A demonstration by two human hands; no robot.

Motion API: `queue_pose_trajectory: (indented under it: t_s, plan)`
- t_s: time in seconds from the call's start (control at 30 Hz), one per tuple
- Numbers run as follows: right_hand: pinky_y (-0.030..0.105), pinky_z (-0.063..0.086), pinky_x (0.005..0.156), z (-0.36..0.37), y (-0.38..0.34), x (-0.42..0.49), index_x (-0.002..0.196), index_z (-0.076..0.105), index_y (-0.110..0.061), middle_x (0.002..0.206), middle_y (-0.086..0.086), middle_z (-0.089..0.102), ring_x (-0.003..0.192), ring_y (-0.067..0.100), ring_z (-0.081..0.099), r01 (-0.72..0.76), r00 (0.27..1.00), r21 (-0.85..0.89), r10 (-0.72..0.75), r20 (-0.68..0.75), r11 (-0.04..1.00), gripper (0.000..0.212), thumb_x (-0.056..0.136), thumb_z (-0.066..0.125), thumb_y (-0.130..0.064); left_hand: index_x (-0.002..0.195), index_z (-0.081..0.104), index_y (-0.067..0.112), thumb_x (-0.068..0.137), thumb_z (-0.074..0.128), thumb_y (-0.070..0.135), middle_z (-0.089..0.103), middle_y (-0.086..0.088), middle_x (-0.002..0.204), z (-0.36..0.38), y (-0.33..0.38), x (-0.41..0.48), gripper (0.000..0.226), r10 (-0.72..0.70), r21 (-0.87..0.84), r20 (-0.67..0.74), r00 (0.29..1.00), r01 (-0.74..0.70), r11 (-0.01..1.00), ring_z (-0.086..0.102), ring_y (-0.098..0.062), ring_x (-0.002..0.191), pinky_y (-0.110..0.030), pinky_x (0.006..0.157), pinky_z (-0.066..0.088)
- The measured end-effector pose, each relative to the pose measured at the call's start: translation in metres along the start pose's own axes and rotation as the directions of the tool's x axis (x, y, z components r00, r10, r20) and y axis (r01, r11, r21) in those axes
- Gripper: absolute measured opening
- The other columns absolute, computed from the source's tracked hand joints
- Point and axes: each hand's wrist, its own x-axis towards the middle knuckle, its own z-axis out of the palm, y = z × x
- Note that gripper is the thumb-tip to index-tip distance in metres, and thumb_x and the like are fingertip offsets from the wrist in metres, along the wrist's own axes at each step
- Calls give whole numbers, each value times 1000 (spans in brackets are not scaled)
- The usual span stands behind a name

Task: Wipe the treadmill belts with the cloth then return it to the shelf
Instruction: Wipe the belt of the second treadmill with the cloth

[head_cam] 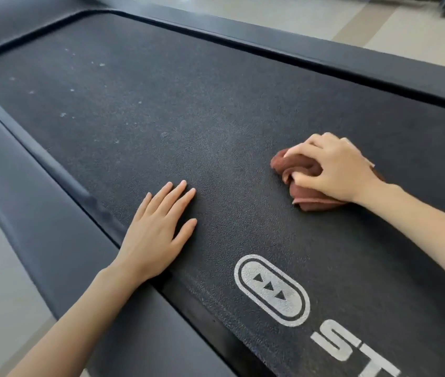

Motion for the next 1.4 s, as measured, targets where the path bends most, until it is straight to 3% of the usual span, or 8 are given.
queue_pose_trajectory:
  t_s: [0.2, 0.4, 0.6, 0.9, 1.1, 1.23, 1.33, 1.4]
  plan:
    - [45, 33, 91, 34, 3, 75, 109, 59, -29, 114, 11, 57, 111, 33, 47, -437, 898, -137, 425, -113, 889, 37, 80, 53, -51, 148, 20, 27, 87, 8, 57, 10, 13, 155, -4, 2, -7, 69, 12, 36, 45, 999, -13, 999, 2, -9, 144, -33, 118, 1]
    - [40, 32, 82, 54, -113, 41, 107, 60, -31, 103, 3, 57, 100, 28, 49, -22, 1000, -96, 21, -8, 995, 40, 77, 47, -55, 147, 14, 34, 88, 7, 61, 7, 19, 153, -21, -33, -16, 65, 32, 93, 125, 992, -44, 995, 2, -4, 143, -33, 118, 5]
    - [41, 43, 74, 46, -134, 17, 101, 66, -30, 91, 0, 60, 87, 23, 54, 320, 942, 114, -328, 67, 941, 43, 73, 45, -55, 143, 6, 48, 88, 3, 61, 6, 22, 154, -36, -89, -5, 57, 46, 159, 181, 982, -76, 984, 4, -6, 143, -38, 118, 7]
    - [44, 33, 90, 80, -89, 143, 111, 60, -29, 112, 8, 58, 109, 31, 47, -446, 894, -170, 429, -127, 879, 37, 82, 53, -50, 142, 9, 48, 87, 6, 60, 11, 17, 154, -42, -147, 33, 57, 57, 184, 99, 993, -75, 980, 5, -10, 144, -37, 118, 4]
    - [40, 38, 76, 81, -191, 65, 97, 62, -34, 93, -3, 57, 89, 24, 53, -12, 999, -12, 12, -44, 1000, 33, 72, 52, -52, 140, 4, 51, 79, 1, 66, 4, 19, 154, -45, -187, 39, 63, -11, 95, 118, 993, 0, 995, -1, -7, 144, -37, 118, 1]
    - [37, 42, 79, 71, -160, 82, 102, 67, -35, 97, -7, 60, 88, 16, 55, 354, 927, 65, -360, 107, 933, 34, 74, 55, -50, 138, -4, 53, 79, 2, 67, -3, 22, 154, -45, -197, 40, 61, 49, 72, 146, 988, -60, 996, -7, -6, 143, -37, 118, 0]
    - [44, 44, 84, 69, -111, 127, 106, 68, -34, 101, 0, 63, 95, 24, 57, 16, 1000, -57, -15, 22, 998, 34, 79, 54, -47, 139, -5, 53, 77, 1, 66, -3, 20, 154, -40, -198, 39, 64, 51, 76, 112, 992, -60, 995, -8, -9, 143, -37, 117, -3]
    - [44, 39, 87, 76, -95, 150, 113, 64, -36, 110, 5, 61, 106, 30, 52, -416, 908, -118, 404, -111, 902, 33, 83, 57, -46, 142, 1, 51, 76, 2, 65, 1, 18, 155, -38, -197, 40, 67, 47, 59, 81, 996, -52, 997, -6, -11, 144, -38, 117, -2]
